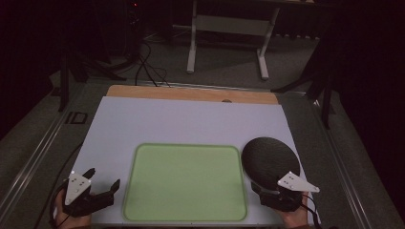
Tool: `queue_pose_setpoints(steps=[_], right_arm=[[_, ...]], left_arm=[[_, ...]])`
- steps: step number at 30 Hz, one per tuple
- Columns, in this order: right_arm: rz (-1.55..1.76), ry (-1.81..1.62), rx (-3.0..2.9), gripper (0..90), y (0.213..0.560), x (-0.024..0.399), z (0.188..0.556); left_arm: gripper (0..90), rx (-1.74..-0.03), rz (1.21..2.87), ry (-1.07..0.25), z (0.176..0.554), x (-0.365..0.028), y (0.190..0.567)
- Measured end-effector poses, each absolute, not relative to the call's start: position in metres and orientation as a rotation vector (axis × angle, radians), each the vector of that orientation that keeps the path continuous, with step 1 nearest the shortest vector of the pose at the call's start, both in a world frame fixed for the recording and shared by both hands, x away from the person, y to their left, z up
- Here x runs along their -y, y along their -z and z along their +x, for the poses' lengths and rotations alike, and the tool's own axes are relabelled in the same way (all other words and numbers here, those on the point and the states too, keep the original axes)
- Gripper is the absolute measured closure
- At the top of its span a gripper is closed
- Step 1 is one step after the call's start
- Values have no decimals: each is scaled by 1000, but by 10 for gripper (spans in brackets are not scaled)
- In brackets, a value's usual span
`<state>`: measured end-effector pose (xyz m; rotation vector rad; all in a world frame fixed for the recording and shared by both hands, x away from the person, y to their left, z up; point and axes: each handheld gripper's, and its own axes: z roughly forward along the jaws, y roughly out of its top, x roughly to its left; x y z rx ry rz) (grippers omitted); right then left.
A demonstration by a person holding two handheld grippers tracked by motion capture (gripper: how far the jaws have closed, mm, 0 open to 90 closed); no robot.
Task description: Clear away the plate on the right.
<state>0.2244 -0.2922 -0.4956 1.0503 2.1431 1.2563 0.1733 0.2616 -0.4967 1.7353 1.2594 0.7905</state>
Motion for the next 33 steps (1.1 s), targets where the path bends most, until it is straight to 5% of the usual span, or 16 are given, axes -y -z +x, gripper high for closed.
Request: queue_pose_setpoints(steps=[33], right_arm=[[994,-964,-2214,281,498,304,232]], left_arm=[[80,-1305,1661,-768,184,-271,500]])
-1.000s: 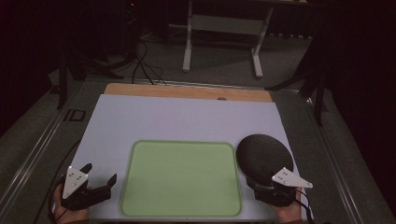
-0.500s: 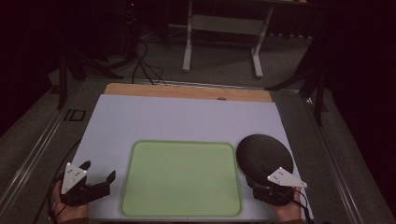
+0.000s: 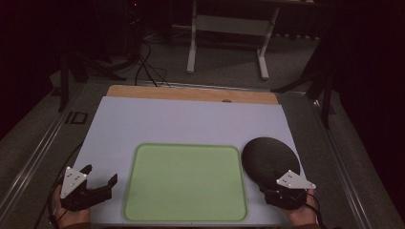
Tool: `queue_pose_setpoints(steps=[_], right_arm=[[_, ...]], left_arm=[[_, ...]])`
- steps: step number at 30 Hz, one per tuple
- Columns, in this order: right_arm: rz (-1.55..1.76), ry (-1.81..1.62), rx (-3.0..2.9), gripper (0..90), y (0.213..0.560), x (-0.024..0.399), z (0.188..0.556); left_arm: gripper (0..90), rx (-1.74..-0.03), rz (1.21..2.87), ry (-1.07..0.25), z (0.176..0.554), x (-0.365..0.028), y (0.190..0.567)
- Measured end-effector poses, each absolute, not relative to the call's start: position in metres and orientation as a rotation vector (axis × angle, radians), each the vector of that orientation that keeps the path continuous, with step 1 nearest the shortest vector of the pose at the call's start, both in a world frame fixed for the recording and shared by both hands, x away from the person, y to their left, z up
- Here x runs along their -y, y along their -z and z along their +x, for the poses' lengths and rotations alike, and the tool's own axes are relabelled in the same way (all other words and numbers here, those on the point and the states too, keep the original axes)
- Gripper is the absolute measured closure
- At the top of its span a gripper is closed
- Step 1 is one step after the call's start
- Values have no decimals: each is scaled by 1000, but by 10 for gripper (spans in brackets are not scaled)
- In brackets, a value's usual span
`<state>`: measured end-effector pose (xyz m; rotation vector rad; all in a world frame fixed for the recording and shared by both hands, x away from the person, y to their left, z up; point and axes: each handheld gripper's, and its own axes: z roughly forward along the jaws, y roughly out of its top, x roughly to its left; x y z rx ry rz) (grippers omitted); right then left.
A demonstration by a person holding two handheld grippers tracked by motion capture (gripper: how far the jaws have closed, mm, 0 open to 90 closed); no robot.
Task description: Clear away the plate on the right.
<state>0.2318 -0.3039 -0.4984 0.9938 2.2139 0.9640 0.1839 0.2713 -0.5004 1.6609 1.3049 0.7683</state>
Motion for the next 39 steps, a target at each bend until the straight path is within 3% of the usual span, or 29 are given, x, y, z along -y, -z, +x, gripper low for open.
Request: queue_pose_setpoints(steps=[20,31,39], right_arm=[[866,-741,-2318,373,509,319,225],[794,-601,-2304,375,515,326,220],[726,-498,-2285,472,521,327,217]], left_arm=[[80,-1309,1651,-754,184,-272,501],[80,-1310,1648,-754,184,-272,501],[80,-1323,1631,-746,184,-273,502]])
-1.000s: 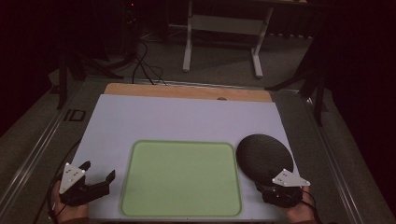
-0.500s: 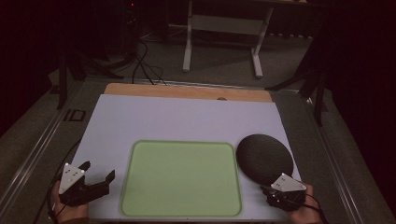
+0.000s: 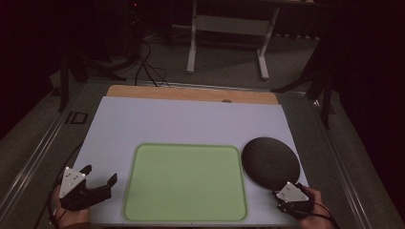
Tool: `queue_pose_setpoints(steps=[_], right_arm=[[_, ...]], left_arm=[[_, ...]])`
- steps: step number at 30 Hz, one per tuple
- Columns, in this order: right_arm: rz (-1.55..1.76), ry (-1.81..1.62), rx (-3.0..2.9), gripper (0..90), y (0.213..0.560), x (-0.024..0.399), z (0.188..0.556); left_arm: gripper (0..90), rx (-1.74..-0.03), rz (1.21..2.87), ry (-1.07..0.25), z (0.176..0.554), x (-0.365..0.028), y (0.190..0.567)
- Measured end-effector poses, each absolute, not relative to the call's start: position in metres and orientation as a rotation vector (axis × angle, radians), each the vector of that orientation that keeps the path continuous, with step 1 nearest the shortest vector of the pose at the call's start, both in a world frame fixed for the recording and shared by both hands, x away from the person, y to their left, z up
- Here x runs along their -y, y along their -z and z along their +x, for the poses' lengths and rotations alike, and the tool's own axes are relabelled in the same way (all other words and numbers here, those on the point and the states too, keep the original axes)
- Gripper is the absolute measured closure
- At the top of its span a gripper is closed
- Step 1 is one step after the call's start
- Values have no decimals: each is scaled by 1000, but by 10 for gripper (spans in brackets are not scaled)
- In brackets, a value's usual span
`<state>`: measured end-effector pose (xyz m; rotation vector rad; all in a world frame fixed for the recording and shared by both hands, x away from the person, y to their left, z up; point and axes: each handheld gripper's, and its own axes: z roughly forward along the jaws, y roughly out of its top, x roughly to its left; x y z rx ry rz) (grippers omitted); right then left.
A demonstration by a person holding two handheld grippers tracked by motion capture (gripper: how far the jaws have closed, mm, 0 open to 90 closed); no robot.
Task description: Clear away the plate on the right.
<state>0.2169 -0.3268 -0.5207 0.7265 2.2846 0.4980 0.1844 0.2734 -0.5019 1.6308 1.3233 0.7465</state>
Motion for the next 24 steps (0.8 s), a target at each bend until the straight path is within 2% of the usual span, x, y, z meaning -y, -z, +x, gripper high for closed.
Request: queue_pose_setpoints(steps=[12,24], right_arm=[[551,-294,-2238,594,530,314,218],[249,-83,-2167,620,542,299,219]], left_arm=[[80,-1331,1611,-742,184,-275,502],[82,-1336,1604,-732,184,-276,502]])
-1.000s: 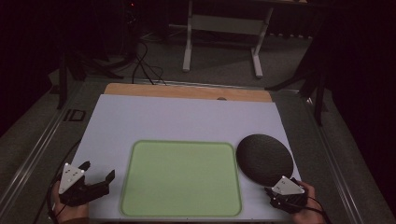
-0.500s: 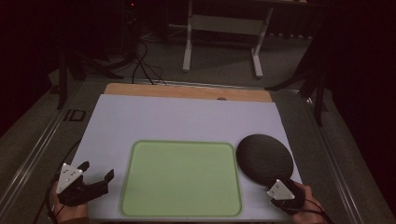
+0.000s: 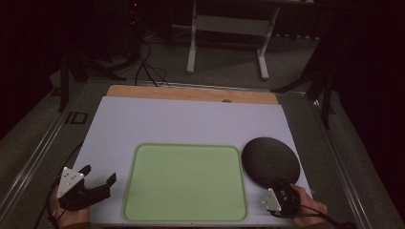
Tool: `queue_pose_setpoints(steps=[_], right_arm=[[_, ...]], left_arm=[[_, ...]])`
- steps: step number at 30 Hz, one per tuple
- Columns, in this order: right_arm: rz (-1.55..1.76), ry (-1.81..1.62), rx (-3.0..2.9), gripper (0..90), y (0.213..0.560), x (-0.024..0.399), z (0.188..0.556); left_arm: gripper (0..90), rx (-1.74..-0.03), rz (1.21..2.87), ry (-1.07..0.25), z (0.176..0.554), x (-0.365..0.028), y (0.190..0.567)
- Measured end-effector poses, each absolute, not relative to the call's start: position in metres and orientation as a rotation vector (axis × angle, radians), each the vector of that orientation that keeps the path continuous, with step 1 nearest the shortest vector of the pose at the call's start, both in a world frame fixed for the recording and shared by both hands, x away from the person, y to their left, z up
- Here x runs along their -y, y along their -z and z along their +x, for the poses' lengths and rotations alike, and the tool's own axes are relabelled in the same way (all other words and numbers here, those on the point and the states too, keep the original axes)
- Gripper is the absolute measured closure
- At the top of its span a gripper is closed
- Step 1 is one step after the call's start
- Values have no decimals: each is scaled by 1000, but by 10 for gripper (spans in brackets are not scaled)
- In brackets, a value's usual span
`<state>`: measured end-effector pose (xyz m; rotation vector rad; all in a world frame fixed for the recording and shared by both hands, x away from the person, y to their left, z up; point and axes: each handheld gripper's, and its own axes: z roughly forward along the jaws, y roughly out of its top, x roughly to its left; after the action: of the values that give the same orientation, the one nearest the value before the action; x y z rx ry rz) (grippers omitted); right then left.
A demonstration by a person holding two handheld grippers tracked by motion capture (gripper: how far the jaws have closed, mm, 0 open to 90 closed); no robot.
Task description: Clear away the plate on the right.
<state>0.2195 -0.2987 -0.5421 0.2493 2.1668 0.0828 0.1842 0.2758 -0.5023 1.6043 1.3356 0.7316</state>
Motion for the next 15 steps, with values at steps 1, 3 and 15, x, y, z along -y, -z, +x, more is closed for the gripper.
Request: queue_pose_setpoints(steps=[1,3,15], right_arm=[[225,-71,-2163,627,543,298,220],[199,-54,-2158,639,545,297,220],[151,22,-2150,793,546,286,221]], left_arm=[[81,-1336,1604,-731,184,-276,502],[81,-1336,1604,-730,184,-276,502],[83,-1342,1598,-727,185,-277,503]])
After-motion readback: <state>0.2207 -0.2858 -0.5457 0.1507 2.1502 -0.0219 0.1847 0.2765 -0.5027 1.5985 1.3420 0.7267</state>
